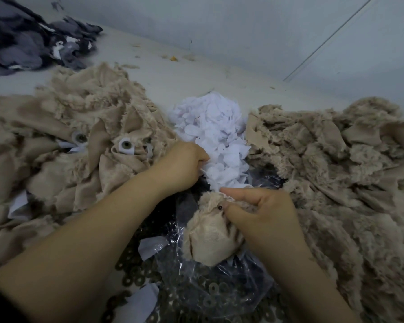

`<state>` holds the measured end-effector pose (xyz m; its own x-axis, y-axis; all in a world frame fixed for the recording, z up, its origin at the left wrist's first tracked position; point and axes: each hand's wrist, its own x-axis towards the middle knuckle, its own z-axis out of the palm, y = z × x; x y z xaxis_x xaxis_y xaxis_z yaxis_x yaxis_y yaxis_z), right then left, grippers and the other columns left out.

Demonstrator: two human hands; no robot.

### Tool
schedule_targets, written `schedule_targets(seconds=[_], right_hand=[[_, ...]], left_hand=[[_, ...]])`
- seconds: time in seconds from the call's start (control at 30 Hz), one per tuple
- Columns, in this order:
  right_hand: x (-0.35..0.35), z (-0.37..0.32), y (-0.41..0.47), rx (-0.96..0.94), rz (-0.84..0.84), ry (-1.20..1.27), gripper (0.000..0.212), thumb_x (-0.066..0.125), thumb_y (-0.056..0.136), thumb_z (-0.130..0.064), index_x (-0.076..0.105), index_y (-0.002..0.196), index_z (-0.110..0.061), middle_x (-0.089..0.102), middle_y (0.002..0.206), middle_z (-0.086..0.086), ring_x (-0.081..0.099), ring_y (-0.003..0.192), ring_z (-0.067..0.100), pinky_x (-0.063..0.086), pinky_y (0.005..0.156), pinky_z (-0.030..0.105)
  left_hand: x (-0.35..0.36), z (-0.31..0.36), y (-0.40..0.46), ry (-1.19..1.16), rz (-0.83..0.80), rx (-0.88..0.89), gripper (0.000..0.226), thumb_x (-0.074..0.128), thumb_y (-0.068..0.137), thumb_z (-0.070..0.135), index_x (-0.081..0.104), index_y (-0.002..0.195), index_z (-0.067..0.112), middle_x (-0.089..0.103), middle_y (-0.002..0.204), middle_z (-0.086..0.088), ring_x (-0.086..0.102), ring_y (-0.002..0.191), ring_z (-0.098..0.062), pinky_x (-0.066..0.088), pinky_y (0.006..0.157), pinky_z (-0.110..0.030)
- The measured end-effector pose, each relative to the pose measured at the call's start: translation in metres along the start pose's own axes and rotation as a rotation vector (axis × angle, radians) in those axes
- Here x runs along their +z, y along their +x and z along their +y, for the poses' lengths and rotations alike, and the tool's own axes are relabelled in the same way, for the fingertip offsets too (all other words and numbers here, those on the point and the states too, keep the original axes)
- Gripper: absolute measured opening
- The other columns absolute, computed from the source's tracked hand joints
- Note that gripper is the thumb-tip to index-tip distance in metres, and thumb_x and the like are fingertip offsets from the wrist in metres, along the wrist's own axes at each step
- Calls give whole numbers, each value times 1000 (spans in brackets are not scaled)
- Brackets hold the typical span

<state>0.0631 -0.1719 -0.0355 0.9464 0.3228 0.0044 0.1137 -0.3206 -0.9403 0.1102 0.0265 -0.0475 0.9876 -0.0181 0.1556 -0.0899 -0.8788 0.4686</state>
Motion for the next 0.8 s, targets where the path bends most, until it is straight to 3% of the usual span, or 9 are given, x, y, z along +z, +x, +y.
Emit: schedule_targets(seconds=[0.07,0.13,0.27,0.37,0.43,0.5,0.63,0.73,0.8], right_hand=[[0,1,1,14,-8,-19,24,71,85,-8,79,98,-27,65,50,12,48,41,19,46,44,30],[0,0,1,14,-3,-27,25,71,85,-8,78,98,-28,65,48,9,49,39,17,45,42,25],[0,-2,0,0,10,-14,25,72,85,-9,77,96,-30,65,49,11,47,42,20,44,43,27],[-3,-8,-3,-11,-4,24,26,71,85,-7,79,89,-31,64,52,19,46,42,20,44,42,27],[-5,-12,-5,-22,-16,42,26,71,84,-6,80,86,-30,64,55,23,45,43,19,42,41,25],[-6,-15,-6,-34,-35,44,25,72,83,-7,81,84,-31,64,58,25,43,46,19,41,43,25],[-6,-21,-9,-53,-46,48,28,73,83,-8,81,82,-35,66,62,26,45,50,22,42,48,29],[-9,-24,-11,-82,-28,56,29,73,83,-10,80,86,-38,60,50,22,37,42,16,34,42,19],[-10,-26,-12,-96,-16,67,30,72,83,-9,80,88,-38,54,44,17,32,39,13,30,38,16]], left_hand=[[-3,2,-5,-19,32,123,36,51,79,-11,71,104,5,66,111,-15,59,104,-31,45,84,-35],[-9,7,-12,-23,-21,330,64,52,75,-14,65,127,22,52,138,-5,49,120,-27,42,96,-38],[-6,12,-14,-80,-145,394,50,59,78,-8,74,112,26,64,118,9,47,103,-17,41,95,-42],[-2,8,-7,-161,-47,276,33,56,75,-15,79,85,7,73,88,-8,63,87,-27,50,81,-40],[2,4,0,-80,-36,227,24,54,74,-15,73,71,0,68,75,-18,62,76,-35,48,78,-25],[5,1,4,-18,-6,179,23,55,77,-13,73,75,1,68,81,-17,60,81,-35,34,84,-8],[2,2,4,99,27,180,31,55,88,-1,76,105,14,65,110,-9,52,101,-30,44,88,-41],[-2,3,-4,140,-14,215,52,62,85,1,62,131,25,52,138,1,42,118,-23,38,100,-39],[-8,7,-13,-80,-109,275,70,65,85,1,45,142,37,40,149,10,35,130,-16,31,108,-27]])
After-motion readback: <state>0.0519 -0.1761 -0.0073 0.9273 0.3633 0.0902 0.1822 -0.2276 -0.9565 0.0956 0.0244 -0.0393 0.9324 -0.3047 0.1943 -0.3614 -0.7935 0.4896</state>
